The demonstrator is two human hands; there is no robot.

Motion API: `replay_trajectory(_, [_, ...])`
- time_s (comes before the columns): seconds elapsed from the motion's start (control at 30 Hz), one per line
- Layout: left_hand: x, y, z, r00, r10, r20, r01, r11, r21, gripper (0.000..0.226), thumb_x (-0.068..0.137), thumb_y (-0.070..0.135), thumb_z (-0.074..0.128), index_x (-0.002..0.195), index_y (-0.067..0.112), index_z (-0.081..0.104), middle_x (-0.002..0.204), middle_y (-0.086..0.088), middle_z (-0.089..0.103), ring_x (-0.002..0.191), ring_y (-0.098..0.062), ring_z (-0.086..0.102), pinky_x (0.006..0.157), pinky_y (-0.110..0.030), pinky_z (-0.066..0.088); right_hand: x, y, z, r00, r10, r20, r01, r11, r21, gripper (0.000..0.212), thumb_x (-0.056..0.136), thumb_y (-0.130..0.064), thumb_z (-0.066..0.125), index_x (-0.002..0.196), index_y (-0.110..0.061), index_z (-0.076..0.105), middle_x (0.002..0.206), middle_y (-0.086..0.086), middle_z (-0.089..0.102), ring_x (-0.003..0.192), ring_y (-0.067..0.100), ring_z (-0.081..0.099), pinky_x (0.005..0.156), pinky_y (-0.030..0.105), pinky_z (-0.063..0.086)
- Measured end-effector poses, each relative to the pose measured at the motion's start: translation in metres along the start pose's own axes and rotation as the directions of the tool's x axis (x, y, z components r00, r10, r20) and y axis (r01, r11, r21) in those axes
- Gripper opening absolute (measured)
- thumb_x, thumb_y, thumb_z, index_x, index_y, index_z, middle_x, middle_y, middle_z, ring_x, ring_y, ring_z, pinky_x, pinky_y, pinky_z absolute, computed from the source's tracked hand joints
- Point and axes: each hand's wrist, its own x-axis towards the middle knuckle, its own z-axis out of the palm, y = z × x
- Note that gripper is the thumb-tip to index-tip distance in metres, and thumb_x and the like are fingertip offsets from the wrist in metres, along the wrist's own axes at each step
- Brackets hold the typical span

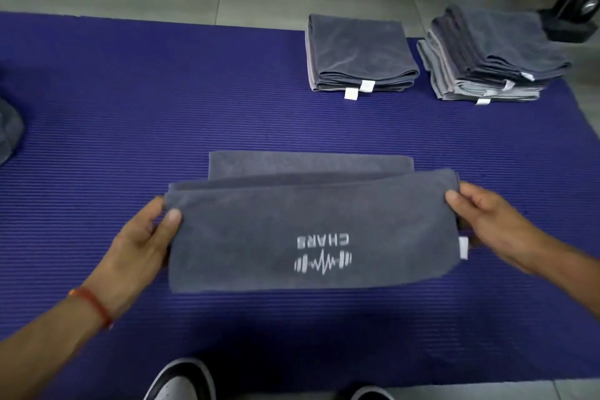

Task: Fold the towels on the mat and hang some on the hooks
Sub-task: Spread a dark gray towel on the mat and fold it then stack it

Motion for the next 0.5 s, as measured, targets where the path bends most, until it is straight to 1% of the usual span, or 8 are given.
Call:
replay_trajectory(0.07, [0.036, 0.005, 0.001, 0.999, 0.035, -0.033, -0.031, 0.994, 0.103, 0.021, 0.105, 0.025, 0.048, 0.119, 0.018, 0.062, 0.099, -0.011, 0.076, 0.088, -0.022, 0.075, 0.072, -0.036, 0.063, 0.030, -0.005, 0.006, 0.995, -0.026, -0.092, 0.024, 0.999, -0.028, 0.025, 0.108, -0.026, 0.046, 0.116, -0.011, 0.065, 0.104, 0.015, 0.074, 0.092, 0.032, 0.072, 0.079, 0.050, 0.061])
replay_trajectory(0.13, [0.074, 0.005, 0.003, 0.998, 0.010, -0.058, 0.004, 0.973, 0.232, 0.018, 0.104, 0.020, 0.053, 0.107, 0.004, 0.063, 0.084, -0.013, 0.073, 0.073, -0.019, 0.073, 0.062, -0.029, 0.061, 0.059, -0.004, 0.012, 0.986, -0.058, -0.156, 0.026, 0.980, -0.198, 0.026, 0.106, -0.031, 0.052, 0.101, -0.010, 0.066, 0.089, 0.011, 0.074, 0.081, 0.030, 0.072, 0.074, 0.048, 0.062])
replay_trajectory(0.17, [0.092, 0.001, 0.005, 0.998, -0.004, -0.063, 0.024, 0.947, 0.321, 0.019, 0.103, 0.018, 0.056, 0.097, 0.000, 0.062, 0.075, -0.012, 0.070, 0.063, -0.017, 0.070, 0.061, -0.030, 0.059, 0.069, -0.004, 0.015, 0.984, -0.064, -0.168, 0.012, 0.955, -0.295, 0.028, 0.104, -0.032, 0.054, 0.093, -0.010, 0.066, 0.083, 0.009, 0.072, 0.078, 0.030, 0.071, 0.072, 0.044, 0.060])
replay_trajectory(0.2, [0.106, -0.002, 0.005, 0.997, -0.013, -0.071, 0.042, 0.907, 0.419, 0.022, 0.102, 0.018, 0.058, 0.088, 0.001, 0.061, 0.068, -0.009, 0.067, 0.058, -0.018, 0.065, 0.062, -0.032, 0.056, 0.078, -0.003, 0.018, 0.984, -0.052, -0.172, -0.017, 0.925, -0.380, 0.031, 0.104, -0.032, 0.054, 0.086, -0.009, 0.063, 0.079, 0.009, 0.069, 0.075, 0.030, 0.068, 0.068, 0.039, 0.056])
replay_trajectory(0.27, [0.122, -0.005, 0.006, 0.995, -0.029, -0.095, 0.077, 0.835, 0.545, 0.027, 0.100, 0.021, 0.060, 0.079, 0.005, 0.059, 0.063, -0.006, 0.065, 0.057, -0.018, 0.063, 0.060, -0.027, 0.048, 0.090, -0.002, 0.023, 0.983, -0.010, -0.181, -0.078, 0.876, -0.476, 0.034, 0.104, -0.029, 0.052, 0.081, -0.005, 0.060, 0.080, 0.010, 0.065, 0.076, 0.029, 0.063, 0.068, 0.036, 0.050])
replay_trajectory(0.37, [0.128, -0.006, 0.005, 0.994, -0.028, -0.106, 0.081, 0.842, 0.533, 0.025, 0.101, 0.020, 0.058, 0.086, 0.001, 0.059, 0.066, -0.010, 0.066, 0.056, -0.020, 0.064, 0.045, -0.015, 0.046, 0.098, -0.001, 0.025, 0.974, 0.037, -0.221, -0.142, 0.865, -0.481, 0.032, 0.105, -0.029, 0.049, 0.086, -0.005, 0.062, 0.089, 0.012, 0.066, 0.086, 0.032, 0.064, 0.078, 0.037, 0.050])
replay_trajectory(0.4, [0.128, -0.005, 0.006, 0.993, -0.028, -0.113, 0.085, 0.839, 0.537, 0.024, 0.102, 0.021, 0.056, 0.089, 0.001, 0.059, 0.068, -0.011, 0.066, 0.057, -0.022, 0.065, 0.045, -0.017, 0.047, 0.099, 0.000, 0.024, 0.971, 0.043, -0.236, -0.154, 0.867, -0.475, 0.032, 0.105, -0.029, 0.048, 0.088, -0.006, 0.062, 0.091, 0.012, 0.066, 0.089, 0.033, 0.063, 0.078, 0.037, 0.048])
replay_trajectory(0.5, [0.130, -0.007, 0.007, 0.993, -0.003, -0.121, 0.070, 0.829, 0.555, 0.022, 0.103, 0.025, 0.054, 0.090, 0.006, 0.056, 0.069, -0.017, 0.068, 0.059, -0.031, 0.068, 0.054, -0.032, 0.055, 0.100, 0.002, 0.024, 0.963, 0.038, -0.269, -0.163, 0.873, -0.459, 0.033, 0.106, -0.030, 0.046, 0.087, -0.007, 0.058, 0.093, 0.014, 0.064, 0.088, 0.033, 0.060, 0.074, 0.036, 0.044])
